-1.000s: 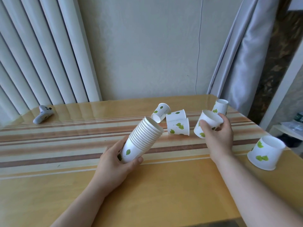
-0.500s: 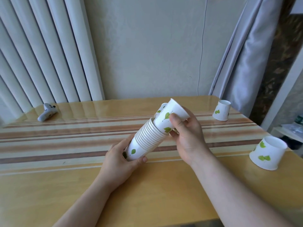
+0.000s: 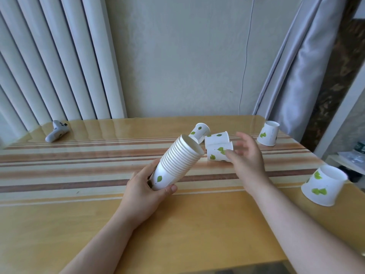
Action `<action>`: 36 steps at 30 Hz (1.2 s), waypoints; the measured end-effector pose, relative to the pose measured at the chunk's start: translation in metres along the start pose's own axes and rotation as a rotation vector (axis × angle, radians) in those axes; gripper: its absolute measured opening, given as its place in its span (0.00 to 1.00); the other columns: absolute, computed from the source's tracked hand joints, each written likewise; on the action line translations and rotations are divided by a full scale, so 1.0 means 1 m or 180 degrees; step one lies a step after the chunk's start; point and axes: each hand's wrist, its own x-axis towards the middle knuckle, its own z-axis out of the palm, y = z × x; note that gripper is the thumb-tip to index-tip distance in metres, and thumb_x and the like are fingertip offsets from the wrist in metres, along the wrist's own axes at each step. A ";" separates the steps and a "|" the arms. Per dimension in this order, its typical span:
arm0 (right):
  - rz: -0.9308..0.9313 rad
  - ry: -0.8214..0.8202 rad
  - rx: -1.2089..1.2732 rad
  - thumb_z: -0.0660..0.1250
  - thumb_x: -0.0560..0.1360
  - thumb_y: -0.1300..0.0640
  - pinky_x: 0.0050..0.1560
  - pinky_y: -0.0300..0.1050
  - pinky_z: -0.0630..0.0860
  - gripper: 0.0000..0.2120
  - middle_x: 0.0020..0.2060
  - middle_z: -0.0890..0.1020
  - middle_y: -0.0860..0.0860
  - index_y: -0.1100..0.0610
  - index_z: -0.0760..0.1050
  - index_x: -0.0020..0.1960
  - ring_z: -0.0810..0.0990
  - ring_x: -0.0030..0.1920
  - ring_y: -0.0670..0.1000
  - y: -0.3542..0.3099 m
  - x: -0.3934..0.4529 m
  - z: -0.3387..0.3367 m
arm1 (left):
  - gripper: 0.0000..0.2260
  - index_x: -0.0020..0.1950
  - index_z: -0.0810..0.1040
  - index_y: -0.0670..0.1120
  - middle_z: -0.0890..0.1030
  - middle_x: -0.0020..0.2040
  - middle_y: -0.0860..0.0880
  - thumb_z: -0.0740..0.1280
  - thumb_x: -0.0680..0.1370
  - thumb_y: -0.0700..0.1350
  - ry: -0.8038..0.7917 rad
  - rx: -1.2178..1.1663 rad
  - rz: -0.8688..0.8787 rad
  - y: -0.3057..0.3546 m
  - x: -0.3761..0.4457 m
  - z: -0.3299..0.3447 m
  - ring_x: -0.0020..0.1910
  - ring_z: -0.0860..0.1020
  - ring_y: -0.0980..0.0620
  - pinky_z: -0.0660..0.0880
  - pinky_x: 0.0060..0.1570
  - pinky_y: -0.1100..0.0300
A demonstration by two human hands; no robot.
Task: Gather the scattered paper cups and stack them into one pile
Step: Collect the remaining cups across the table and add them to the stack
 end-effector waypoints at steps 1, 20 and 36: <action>0.0058 0.0070 -0.0395 0.72 0.68 0.54 0.58 0.46 0.77 0.35 0.68 0.73 0.48 0.37 0.71 0.73 0.78 0.63 0.53 0.005 0.010 -0.005 | 0.35 0.74 0.73 0.73 0.80 0.59 0.75 0.82 0.71 0.55 -0.0003 0.0000 -0.0019 0.000 0.000 0.000 0.62 0.77 0.55 0.76 0.62 0.53; -0.0252 -0.0583 -0.0580 0.72 0.68 0.60 0.45 0.43 0.73 0.24 0.59 0.75 0.48 0.43 0.68 0.58 0.77 0.53 0.54 0.029 0.011 -0.014 | 0.36 0.71 0.72 0.78 0.84 0.60 0.61 0.83 0.70 0.56 0.0024 -0.0293 -0.0139 -0.003 0.001 0.001 0.65 0.79 0.54 0.78 0.66 0.46; -0.0337 -0.1317 0.0639 0.81 0.63 0.47 0.55 0.50 0.84 0.33 0.55 0.83 0.49 0.41 0.80 0.67 0.84 0.52 0.48 -0.032 -0.018 0.015 | 0.36 0.72 0.74 0.74 0.82 0.60 0.71 0.83 0.69 0.52 -0.0020 0.0011 -0.0015 0.005 0.001 -0.001 0.65 0.79 0.51 0.78 0.66 0.43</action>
